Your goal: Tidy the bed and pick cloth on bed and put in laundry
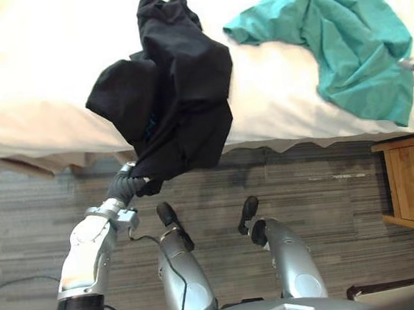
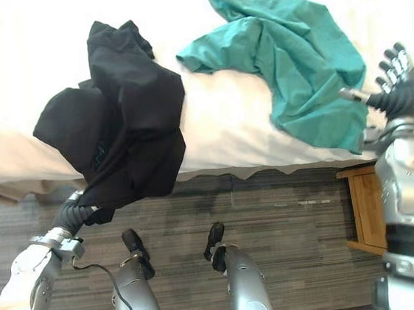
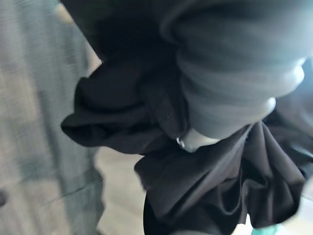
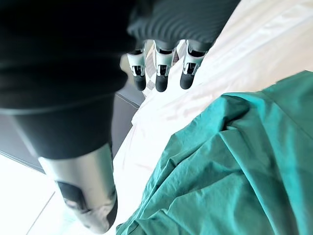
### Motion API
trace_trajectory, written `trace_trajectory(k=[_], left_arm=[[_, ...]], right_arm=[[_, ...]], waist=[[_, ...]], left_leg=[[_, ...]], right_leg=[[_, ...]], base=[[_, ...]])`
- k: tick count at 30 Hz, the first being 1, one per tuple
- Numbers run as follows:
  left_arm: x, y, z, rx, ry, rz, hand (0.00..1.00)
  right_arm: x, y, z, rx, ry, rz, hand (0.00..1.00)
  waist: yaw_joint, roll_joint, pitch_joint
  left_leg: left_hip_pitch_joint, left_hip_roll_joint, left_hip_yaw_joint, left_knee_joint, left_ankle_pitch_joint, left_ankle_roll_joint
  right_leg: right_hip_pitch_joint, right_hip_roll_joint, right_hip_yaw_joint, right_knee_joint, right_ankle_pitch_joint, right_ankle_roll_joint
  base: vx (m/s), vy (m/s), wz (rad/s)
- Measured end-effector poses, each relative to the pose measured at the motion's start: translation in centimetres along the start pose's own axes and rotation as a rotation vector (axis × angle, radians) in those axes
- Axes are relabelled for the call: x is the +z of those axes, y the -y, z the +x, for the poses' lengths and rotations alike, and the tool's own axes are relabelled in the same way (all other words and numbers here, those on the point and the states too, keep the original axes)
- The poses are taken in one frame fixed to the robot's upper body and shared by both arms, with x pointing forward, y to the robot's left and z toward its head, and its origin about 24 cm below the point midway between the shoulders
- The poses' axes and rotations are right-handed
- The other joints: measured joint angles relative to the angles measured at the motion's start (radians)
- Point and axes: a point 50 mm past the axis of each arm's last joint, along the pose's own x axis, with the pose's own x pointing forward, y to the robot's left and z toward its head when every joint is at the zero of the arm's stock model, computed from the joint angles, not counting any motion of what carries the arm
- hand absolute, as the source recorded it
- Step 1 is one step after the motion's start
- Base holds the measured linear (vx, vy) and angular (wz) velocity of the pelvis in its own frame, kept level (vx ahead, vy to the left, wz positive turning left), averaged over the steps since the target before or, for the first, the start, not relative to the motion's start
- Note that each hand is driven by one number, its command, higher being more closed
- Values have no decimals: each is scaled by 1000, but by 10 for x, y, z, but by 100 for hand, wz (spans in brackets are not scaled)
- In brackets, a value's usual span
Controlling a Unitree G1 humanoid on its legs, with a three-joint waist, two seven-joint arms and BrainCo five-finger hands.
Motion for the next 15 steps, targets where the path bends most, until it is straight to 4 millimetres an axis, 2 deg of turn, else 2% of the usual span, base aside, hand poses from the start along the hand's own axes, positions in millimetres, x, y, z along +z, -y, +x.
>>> trace_trajectory(k=[2,5,8,12,14,15], left_arm=[[-10,-3,7,1,-40,-28,100],[-8,0,19,-6,-13,-19,100],[-2,5,27,-9,29,-17,100],[11,26,41,-7,144,-59,100],[20,34,50,0,195,-78,100],[27,39,57,11,228,-79,100]], right_arm=[[16,1,20,-14,-17,-32,0],[42,7,36,-55,-1,-97,0],[52,5,41,-72,12,-144,0],[68,0,38,-100,57,-198,0],[70,-7,38,-100,53,-221,0],[80,-9,38,-135,78,-217,0]], waist=[[8,3,13],[26,17,60],[39,25,87],[60,60,131],[67,62,135],[71,60,139]], left_leg=[[-46,-5,-10,14,-1,2],[-98,-15,-31,28,-1,7],[-140,-21,-31,34,5,15],[-225,-31,-30,53,13,26],[-278,-18,-31,75,12,26],[-313,-9,-34,92,12,26]], right_leg=[[-30,-1,0,-15,22,3],[-75,-10,1,-14,37,3],[-127,-25,2,13,37,4],[-232,-68,-8,89,19,-6],[-289,-76,-8,123,10,-13],[-322,-76,-9,141,6,-14]], base=[[14,38,-1],[7,25,-1],[3,3,1],[13,-26,5],[-15,-62,-3],[-24,-56,-5]])
